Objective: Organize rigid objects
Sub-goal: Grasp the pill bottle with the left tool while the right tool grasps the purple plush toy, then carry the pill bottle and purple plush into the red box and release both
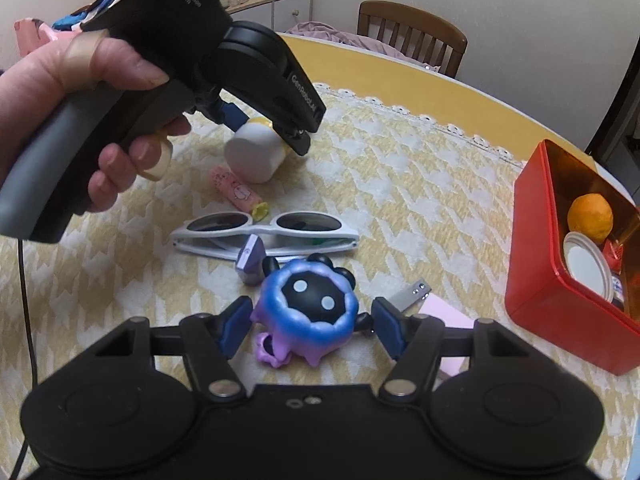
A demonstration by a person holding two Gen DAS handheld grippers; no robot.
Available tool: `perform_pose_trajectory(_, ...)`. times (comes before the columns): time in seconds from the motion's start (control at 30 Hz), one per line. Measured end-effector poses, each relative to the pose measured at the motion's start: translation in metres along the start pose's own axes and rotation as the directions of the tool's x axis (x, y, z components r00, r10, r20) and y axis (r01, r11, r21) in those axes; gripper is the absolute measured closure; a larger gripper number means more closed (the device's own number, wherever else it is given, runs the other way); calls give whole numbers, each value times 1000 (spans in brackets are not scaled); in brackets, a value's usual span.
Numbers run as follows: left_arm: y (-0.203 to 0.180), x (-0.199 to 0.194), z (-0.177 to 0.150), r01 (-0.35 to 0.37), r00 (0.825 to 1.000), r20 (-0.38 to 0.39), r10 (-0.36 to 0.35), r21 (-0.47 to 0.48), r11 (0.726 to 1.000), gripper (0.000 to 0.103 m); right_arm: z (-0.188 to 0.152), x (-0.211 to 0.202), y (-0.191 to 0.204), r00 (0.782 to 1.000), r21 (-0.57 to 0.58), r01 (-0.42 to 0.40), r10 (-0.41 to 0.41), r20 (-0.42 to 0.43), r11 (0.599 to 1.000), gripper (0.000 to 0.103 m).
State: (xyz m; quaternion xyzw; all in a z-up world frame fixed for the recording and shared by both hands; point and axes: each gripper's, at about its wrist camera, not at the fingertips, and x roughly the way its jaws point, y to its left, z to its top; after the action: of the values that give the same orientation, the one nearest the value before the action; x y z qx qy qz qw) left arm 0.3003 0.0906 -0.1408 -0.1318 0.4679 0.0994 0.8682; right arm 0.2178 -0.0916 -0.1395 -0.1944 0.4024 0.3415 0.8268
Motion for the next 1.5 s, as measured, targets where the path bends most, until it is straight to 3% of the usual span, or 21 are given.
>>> perform_pose_trajectory(0.6,25,-34,-4,17,998,66,-13,-52,999,59,-3,-28,3,997,35,-14,12,72,999,39)
perform_pose_trajectory(0.93,29,-62,-13,76,993,92,-71,-59,995,59,-8,-63,-19,993,97,-14,2,120,995,39)
perform_pose_trajectory(1.27,5,-95,-16,132,988,77,-131,-9,991,59,-8,-106,-67,983,208,3,-41,178,978,39)
perform_pose_trajectory(1.5,-30,-112,-12,212,973,78,-215,42,976,59,-7,-129,-101,969,237,39,-95,228,971,39)
